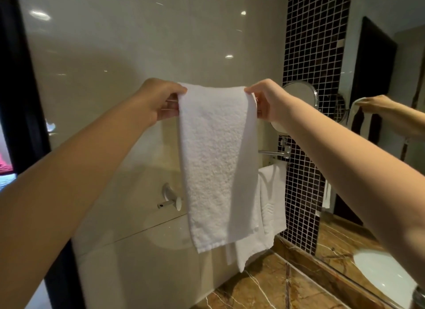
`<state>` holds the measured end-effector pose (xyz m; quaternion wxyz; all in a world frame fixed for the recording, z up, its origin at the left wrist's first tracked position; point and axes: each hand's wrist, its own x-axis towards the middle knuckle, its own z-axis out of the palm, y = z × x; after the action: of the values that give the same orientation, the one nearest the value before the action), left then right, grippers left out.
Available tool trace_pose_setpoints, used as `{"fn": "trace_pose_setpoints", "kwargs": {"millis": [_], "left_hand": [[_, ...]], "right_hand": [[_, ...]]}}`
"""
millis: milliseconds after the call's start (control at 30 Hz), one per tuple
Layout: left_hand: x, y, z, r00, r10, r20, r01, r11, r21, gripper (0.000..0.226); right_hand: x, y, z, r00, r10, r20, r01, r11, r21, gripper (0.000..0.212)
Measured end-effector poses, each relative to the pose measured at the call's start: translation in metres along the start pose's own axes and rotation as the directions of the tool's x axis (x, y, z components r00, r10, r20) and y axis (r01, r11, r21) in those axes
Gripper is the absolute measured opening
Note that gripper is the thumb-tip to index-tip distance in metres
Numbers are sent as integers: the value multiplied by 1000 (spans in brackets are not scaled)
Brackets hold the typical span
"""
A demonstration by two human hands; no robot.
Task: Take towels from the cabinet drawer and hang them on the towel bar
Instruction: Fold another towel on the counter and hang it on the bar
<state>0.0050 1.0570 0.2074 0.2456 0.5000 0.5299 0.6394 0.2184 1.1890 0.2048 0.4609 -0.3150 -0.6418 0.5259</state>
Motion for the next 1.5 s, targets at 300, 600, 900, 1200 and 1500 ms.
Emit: {"fn": "trace_pose_setpoints", "kwargs": {"millis": [300,600,900,1200,1500], "left_hand": [[19,22,-8,997,61,-56,-61,998,-1,8],[34,36,-18,984,145,-107,-150,988,-36,11],[47,6,-17,992,57,-110,-60,998,-25,15],[49,-40,-9,992,-37,-122,38,999,2,16],[34,-97,5,975,-171,-142,173,985,0,15]], "right_hand": [[29,-25,22,999,-32,-33,35,995,90,6],[69,-39,39,998,-63,-22,66,982,175,11],[100,-2,41,1000,5,7,-7,981,193,6],[107,50,37,995,82,50,-89,980,176,4],[102,120,31,967,217,130,-238,955,176,17]]}}
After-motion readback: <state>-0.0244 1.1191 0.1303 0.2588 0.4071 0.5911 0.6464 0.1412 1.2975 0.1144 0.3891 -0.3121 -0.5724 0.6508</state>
